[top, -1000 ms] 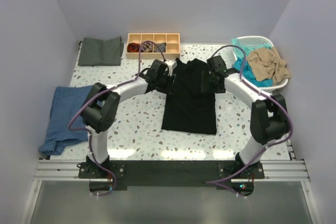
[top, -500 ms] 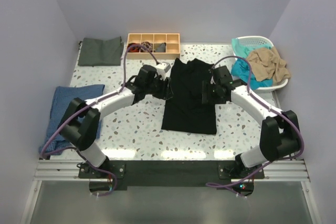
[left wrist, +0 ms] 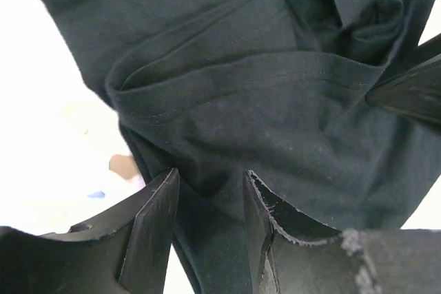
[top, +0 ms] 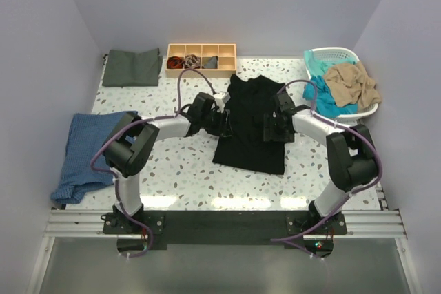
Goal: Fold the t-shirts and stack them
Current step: Fold the tshirt
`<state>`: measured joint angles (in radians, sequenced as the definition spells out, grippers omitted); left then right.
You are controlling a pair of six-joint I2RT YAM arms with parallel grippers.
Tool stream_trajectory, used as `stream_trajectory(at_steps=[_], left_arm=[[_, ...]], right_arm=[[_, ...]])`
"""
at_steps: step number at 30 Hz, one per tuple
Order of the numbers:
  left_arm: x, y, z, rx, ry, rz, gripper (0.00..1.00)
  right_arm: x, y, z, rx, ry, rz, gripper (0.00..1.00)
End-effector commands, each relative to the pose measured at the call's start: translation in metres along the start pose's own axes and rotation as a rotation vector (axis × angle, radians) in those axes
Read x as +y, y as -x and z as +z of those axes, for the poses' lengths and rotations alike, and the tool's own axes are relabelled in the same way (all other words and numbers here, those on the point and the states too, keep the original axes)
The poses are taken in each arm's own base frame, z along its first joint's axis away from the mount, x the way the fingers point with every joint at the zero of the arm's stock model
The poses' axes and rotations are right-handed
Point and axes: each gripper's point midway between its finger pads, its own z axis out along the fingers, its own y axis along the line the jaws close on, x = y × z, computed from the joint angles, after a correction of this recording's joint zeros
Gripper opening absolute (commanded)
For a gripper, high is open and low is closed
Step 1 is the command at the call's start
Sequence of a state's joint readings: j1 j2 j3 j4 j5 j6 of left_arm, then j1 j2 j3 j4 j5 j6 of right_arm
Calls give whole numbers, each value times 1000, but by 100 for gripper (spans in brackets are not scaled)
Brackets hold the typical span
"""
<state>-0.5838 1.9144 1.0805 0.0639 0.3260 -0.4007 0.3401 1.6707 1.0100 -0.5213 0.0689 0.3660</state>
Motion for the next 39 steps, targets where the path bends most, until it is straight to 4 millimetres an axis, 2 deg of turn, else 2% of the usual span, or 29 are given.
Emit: stream_trajectory(at_steps=[1, 3, 8, 13, 19, 23, 27, 29, 32, 33, 34, 35, 38, 39], left_arm=[[22, 10, 12, -19, 99, 22, 47], [31, -1, 10, 1, 133, 19, 47], [33, -17, -5, 15, 152, 2, 47], [40, -49, -20, 57, 176, -18, 47], [37, -81, -39, 83, 170, -53, 46], [33, -103, -57, 95, 185, -91, 46], [26, -122, -76, 89, 191, -105, 46], [29, -131, -83, 93, 216, -114, 46], [19, -115, -96, 21, 203, -93, 49], [21, -120, -103, 41, 227, -97, 50], [21, -117, -108, 25, 241, -95, 51], [12, -106, -118, -23, 222, -95, 52], [-1, -98, -140, -94, 189, -123, 57], [-3, -101, -146, -92, 182, -134, 59]], right_arm=[[-26, 18, 5, -47, -152, 33, 65], [-31, 19, 3, -63, -174, 46, 66], [-25, 29, -13, -126, -127, 36, 68], [-21, 32, -27, -133, -100, 22, 70], [-20, 15, -29, -98, -70, 28, 69], [-26, -7, -36, -81, -65, 44, 70], [-30, -18, -58, -112, -47, 62, 71], [-28, -26, -62, -109, -22, 66, 72], [-15, -40, -65, -78, 69, 76, 72], [-11, -43, -68, -79, 97, 79, 72], [-9, -53, -66, -58, 118, 82, 72], [-8, -58, -66, -49, 133, 86, 72], [-1, -75, -63, -13, 192, 100, 73], [2, -77, -61, -12, 211, 101, 73]])
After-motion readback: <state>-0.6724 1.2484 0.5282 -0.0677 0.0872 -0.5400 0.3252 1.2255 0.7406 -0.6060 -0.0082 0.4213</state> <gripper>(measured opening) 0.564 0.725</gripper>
